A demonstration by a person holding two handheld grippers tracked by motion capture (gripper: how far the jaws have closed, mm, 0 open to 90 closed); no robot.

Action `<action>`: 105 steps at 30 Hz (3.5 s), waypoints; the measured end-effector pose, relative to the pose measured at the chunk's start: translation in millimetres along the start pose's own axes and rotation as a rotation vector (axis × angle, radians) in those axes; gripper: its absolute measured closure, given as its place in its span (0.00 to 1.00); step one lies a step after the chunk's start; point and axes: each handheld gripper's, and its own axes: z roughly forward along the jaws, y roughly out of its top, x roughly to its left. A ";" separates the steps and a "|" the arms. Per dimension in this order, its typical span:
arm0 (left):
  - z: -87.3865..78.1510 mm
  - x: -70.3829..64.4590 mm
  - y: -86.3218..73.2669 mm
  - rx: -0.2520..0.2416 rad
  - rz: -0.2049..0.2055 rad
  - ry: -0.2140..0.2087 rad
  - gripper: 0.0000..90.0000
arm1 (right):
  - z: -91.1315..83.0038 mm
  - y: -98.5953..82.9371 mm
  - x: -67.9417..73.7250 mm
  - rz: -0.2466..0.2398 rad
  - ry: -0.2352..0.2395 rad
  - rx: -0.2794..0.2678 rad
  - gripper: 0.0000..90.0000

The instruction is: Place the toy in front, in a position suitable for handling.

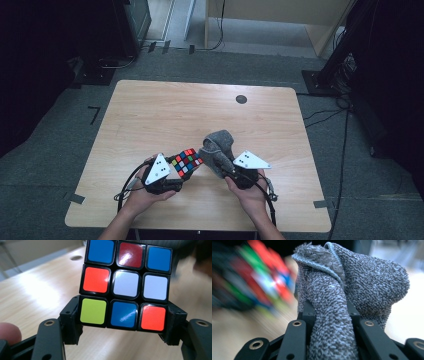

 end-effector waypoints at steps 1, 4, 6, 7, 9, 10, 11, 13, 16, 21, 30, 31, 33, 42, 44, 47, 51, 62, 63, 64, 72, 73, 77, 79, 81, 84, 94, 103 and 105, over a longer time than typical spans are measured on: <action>1.1 -2.1 0.1 0.005 0.016 -0.007 0.37 | -6.1 7.4 5.8 0.008 0.051 -0.052 0.79; 2.2 -10.0 2.2 -0.016 0.041 -0.026 0.37 | -10.1 15.3 20.1 0.007 0.137 -0.096 0.78; -2.2 -11.8 5.1 -0.047 0.047 -0.037 0.37 | -4.1 12.0 24.8 0.004 0.162 -0.050 0.78; -3.5 -12.4 5.5 -0.048 0.062 -0.022 0.36 | -0.7 6.9 23.4 0.001 0.142 -0.046 0.78; -6.7 -10.5 5.8 -0.070 0.046 -0.024 0.37 | 3.4 -1.3 12.1 0.060 0.090 -0.007 0.79; -8.1 -8.5 6.6 -0.085 0.027 -0.030 0.37 | 4.1 -3.8 7.0 0.072 0.056 0.025 0.79; -8.6 -7.3 7.4 -0.091 0.012 -0.028 0.37 | 2.5 -5.1 3.8 0.087 0.051 0.022 0.78; -7.2 -7.2 7.2 -0.073 0.024 -0.011 0.37 | -4.1 0.0 6.2 0.122 0.109 -0.037 0.78; -6.1 -9.5 5.4 -0.072 0.032 -0.015 0.37 | -8.2 13.1 25.5 0.057 0.176 -0.078 0.78; -11.4 -7.4 7.7 -0.105 0.014 -0.043 0.37 | -2.5 2.6 14.0 0.100 0.089 -0.032 0.77; -12.2 -8.6 7.9 -0.116 0.016 -0.027 0.37 | -9.3 13.7 29.9 0.025 0.119 -0.071 0.76; -13.7 -8.1 7.8 -0.125 0.013 -0.030 0.37 | -6.8 9.0 25.4 0.044 0.102 -0.060 0.76; -16.3 -6.3 8.0 -0.151 -0.003 -0.047 0.37 | -2.1 1.5 18.8 0.075 0.098 -0.022 0.77; -21.9 -3.6 9.6 -0.205 -0.027 -0.060 0.38 | -14.7 17.5 26.8 0.065 0.122 -0.088 0.76; -23.9 -3.3 10.6 -0.220 -0.034 -0.060 0.38 | -10.4 13.3 24.9 0.079 0.113 -0.065 0.76; -24.8 -2.7 11.5 -0.219 -0.031 -0.045 0.38 | -1.6 1.2 16.6 0.117 0.096 -0.005 0.76; -14.1 -9.7 8.7 -0.119 0.052 0.031 0.38 | -16.6 15.5 23.3 0.061 0.058 -0.101 0.76; -3.3 -29.8 14.0 -0.031 0.159 0.071 0.38 | -8.1 16.5 56.5 -0.217 -0.046 -0.032 0.73; -3.2 -29.4 13.7 -0.033 0.158 0.072 0.38 | -9.6 15.9 49.1 -0.184 -0.061 -0.026 0.73; -3.2 -28.9 13.4 -0.037 0.155 0.070 0.38 | -10.5 15.6 46.6 -0.173 -0.058 -0.024 0.73; -5.7 -26.3 12.7 -0.051 0.143 0.058 0.38 | -6.5 18.6 68.3 -0.305 0.018 -0.028 0.70; -5.3 -26.0 12.4 -0.052 0.143 0.062 0.38 | -6.6 18.4 61.0 -0.262 -0.003 -0.026 0.71; -3.3 -26.0 11.1 -0.046 0.141 0.059 0.38 | -9.3 14.1 45.6 -0.175 -0.038 -0.026 0.71; -3.3 -27.0 11.8 -0.048 0.143 0.056 0.38 | -8.2 14.6 56.9 -0.223 0.027 -0.044 0.71; -4.3 -27.4 12.2 -0.049 0.144 0.057 0.38 | -5.6 15.1 68.6 -0.288 0.045 -0.036 0.71; -5.2 -26.3 12.2 -0.055 0.135 0.057 0.38 | -6.8 16.1 57.0 -0.233 0.028 -0.031 0.73; -6.9 -25.4 12.9 -0.064 0.127 0.052 0.38 | -6.7 17.4 63.0 -0.262 0.021 -0.037 0.74; -7.7 -23.9 13.2 -0.072 0.123 0.049 0.38 | -8.8 18.6 69.6 -0.282 0.069 -0.053 0.73; -7.7 -24.0 12.8 -0.069 0.121 0.050 0.38 | -8.2 17.5 62.0 -0.256 0.040 -0.043 0.73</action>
